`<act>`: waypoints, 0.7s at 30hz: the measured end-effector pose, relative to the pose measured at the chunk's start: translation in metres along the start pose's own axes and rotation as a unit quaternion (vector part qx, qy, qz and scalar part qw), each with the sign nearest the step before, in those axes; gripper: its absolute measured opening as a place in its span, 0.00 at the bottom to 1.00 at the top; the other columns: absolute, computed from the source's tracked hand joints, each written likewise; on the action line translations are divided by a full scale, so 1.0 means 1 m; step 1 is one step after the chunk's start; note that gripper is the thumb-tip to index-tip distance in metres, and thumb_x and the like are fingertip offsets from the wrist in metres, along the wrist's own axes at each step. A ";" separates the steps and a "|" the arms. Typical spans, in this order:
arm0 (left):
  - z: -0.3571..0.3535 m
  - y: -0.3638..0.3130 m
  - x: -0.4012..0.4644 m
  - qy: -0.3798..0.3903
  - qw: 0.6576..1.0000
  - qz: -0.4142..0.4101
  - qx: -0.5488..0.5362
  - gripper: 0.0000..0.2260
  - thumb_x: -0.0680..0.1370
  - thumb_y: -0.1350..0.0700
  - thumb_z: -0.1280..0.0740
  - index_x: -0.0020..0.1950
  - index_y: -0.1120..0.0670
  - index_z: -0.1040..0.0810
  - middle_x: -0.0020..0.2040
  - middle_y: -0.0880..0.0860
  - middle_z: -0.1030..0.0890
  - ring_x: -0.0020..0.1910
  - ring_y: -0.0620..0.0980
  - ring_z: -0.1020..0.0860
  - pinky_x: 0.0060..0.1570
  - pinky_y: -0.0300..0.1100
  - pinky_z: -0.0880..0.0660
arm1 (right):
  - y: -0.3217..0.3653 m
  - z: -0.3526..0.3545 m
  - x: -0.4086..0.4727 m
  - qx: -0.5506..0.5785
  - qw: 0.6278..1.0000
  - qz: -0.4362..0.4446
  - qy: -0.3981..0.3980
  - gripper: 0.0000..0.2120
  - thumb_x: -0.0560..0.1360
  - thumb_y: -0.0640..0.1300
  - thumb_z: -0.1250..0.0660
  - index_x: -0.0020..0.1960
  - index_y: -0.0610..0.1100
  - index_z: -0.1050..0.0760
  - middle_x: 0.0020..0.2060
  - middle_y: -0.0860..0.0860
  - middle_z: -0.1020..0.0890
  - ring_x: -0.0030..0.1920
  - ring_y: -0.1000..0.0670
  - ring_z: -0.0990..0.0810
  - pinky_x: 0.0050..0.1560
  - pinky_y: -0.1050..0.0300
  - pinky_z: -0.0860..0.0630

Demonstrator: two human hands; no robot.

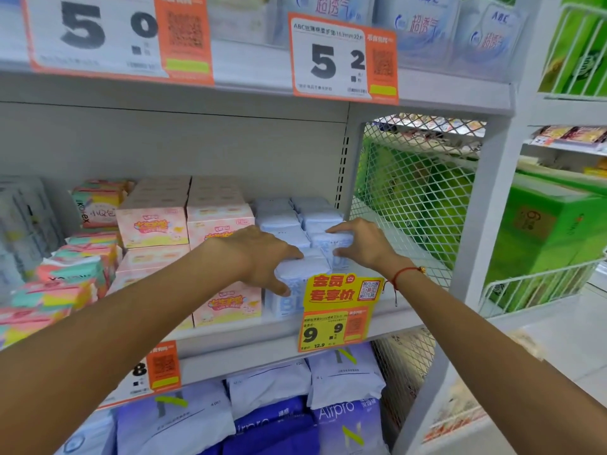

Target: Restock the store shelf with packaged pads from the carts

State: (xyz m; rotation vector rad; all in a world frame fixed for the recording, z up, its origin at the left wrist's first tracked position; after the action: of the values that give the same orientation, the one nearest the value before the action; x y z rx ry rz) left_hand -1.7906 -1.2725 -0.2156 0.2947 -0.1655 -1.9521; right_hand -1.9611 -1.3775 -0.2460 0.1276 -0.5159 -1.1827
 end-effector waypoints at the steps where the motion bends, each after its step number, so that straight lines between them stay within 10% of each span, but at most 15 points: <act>1: 0.000 0.001 0.001 0.005 1.000 0.002 0.000 0.33 0.75 0.36 0.37 0.76 0.42 0.45 0.69 0.51 0.28 0.67 0.56 0.32 0.63 0.46 0.34 | 0.001 -0.001 -0.001 -0.007 1.000 0.004 0.004 0.21 0.68 0.44 0.24 0.61 0.51 0.22 0.62 0.45 0.22 0.62 0.44 0.24 0.59 0.52 0.27; 8: 0.016 0.014 0.011 0.021 0.997 0.045 -0.064 0.23 0.80 0.43 0.45 0.73 0.49 0.35 0.72 0.54 0.32 0.69 0.56 0.33 0.67 0.49 0.34 | -0.002 0.002 -0.004 -0.064 0.997 0.009 0.038 0.27 0.71 0.45 0.28 0.68 0.55 0.29 0.66 0.45 0.28 0.64 0.42 0.27 0.56 0.51 0.27; 12: 0.021 0.009 0.025 0.015 0.995 0.053 0.088 0.13 0.78 0.61 0.44 0.60 0.58 0.27 0.57 0.58 0.23 0.55 0.58 0.24 0.45 0.43 0.31 | -0.003 0.012 -0.002 -0.115 0.992 0.035 0.047 0.29 0.72 0.45 0.29 0.71 0.56 0.33 0.70 0.47 0.34 0.69 0.44 0.33 0.61 0.49 0.28; 21: 0.005 0.014 0.050 0.019 0.988 0.038 0.146 0.21 0.79 0.64 0.46 0.71 0.52 0.33 0.61 0.54 0.24 0.48 0.54 0.27 0.39 0.42 0.35 | 0.007 0.005 -0.003 -0.158 0.984 0.078 0.025 0.24 0.74 0.44 0.31 0.68 0.56 0.30 0.65 0.48 0.27 0.63 0.43 0.27 0.58 0.48 0.26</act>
State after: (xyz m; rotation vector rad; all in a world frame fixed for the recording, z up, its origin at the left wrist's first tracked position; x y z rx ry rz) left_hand -1.7976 -1.3240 -0.2141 0.5109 -0.4338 -1.8437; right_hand -1.9586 -1.3710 -0.2403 -0.1531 -0.2841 -1.0908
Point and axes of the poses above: each hand's wrist, its own x-axis towards the middle knuckle, its own z-axis out of the back of the hand, y = z × x, the point moved 5 cm from there along x, towards the middle knuckle
